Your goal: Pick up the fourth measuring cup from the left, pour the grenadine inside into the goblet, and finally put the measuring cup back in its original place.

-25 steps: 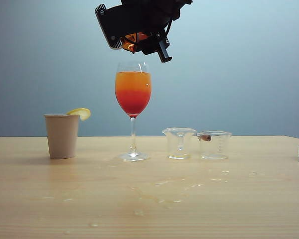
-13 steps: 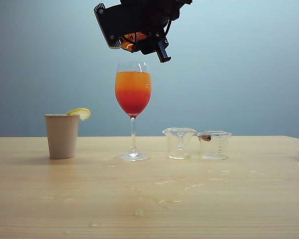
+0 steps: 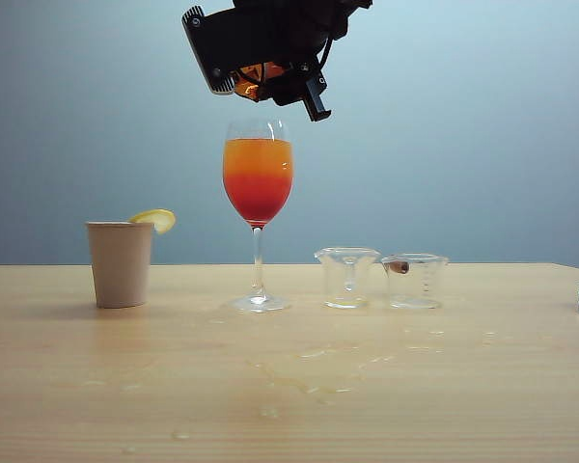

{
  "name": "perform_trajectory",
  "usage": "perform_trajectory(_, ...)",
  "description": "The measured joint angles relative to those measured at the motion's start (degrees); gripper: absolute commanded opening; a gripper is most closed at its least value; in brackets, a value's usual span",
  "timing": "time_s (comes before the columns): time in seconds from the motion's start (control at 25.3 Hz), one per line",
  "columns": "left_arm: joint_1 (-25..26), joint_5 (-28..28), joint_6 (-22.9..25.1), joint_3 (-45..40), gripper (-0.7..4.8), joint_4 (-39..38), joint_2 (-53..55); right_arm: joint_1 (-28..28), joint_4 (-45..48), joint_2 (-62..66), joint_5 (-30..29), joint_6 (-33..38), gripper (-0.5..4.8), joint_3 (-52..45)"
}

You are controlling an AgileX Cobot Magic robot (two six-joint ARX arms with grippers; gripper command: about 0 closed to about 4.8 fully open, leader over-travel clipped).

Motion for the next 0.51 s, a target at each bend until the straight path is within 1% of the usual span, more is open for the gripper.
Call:
perform_trajectory(0.24, 0.0, 0.0, 0.0, 0.0, -0.06, 0.0, 0.0, 0.0, 0.0, 0.0, 0.0, 1.9, 1.47, 0.0)
perform_trajectory(0.43, 0.0, 0.0, 0.0, 0.0, -0.06, 0.0, 0.0, 0.0, 0.0, 0.0, 0.0, 6.6, 1.47, 0.0)
perform_trajectory(0.51, 0.0, 0.0, 0.0, 0.0, -0.06, 0.0, 0.0, 0.0, 0.0, 0.0, 0.0, 10.6, 1.47, 0.0)
